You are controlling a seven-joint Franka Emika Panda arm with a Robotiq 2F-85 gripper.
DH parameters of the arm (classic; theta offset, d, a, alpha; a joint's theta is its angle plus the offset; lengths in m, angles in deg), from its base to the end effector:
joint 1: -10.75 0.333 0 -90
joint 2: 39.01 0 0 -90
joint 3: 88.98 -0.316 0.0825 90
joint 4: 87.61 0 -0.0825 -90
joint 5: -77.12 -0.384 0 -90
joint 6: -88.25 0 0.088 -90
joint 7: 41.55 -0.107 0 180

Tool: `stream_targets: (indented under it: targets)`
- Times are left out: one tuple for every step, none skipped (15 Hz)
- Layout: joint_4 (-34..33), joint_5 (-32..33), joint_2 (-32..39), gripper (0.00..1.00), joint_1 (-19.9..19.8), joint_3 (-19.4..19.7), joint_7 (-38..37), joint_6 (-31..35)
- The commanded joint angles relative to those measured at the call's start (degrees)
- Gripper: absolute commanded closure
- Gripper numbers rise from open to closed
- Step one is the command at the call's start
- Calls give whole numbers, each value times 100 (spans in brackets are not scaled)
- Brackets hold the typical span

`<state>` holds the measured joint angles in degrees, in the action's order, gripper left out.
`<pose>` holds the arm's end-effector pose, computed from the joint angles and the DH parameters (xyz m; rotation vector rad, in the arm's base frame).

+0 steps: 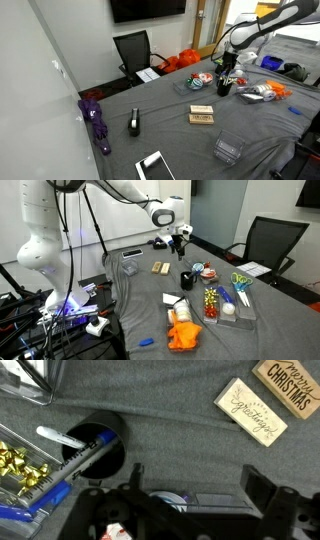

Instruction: Move the black cup closer to you

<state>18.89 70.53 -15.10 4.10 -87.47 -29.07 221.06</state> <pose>0.6358 -0.0879 0.2993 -3.0739 -0.0023 -0.0847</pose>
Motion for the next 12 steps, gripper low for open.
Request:
stream_targets:
  targets:
    - [-225, -182, 320, 0, -221, -118, 352, 87]
    - [-260, -193, 389, 0, -253, -124, 396, 68]
    - [-302, -194, 475, 0, -274, -118, 413, 79]
    - [-328, -181, 541, 0, -290, -111, 424, 85]
    - [-357, -159, 605, 0, -307, -106, 433, 103]
    - [-386, -145, 665, 0, -323, -104, 433, 101]
    - [-418, -129, 728, 0, -341, -102, 443, 110]
    - [-444, -104, 790, 0, -345, -93, 426, 148]
    - [-480, -79, 855, 0, -348, -83, 405, 177]
    - [-519, -68, 916, 0, -356, -83, 398, 212]
    - [-554, -53, 976, 0, -362, -81, 391, 255]
    - [-598, -30, 1034, 0, -363, -73, 375, 302]
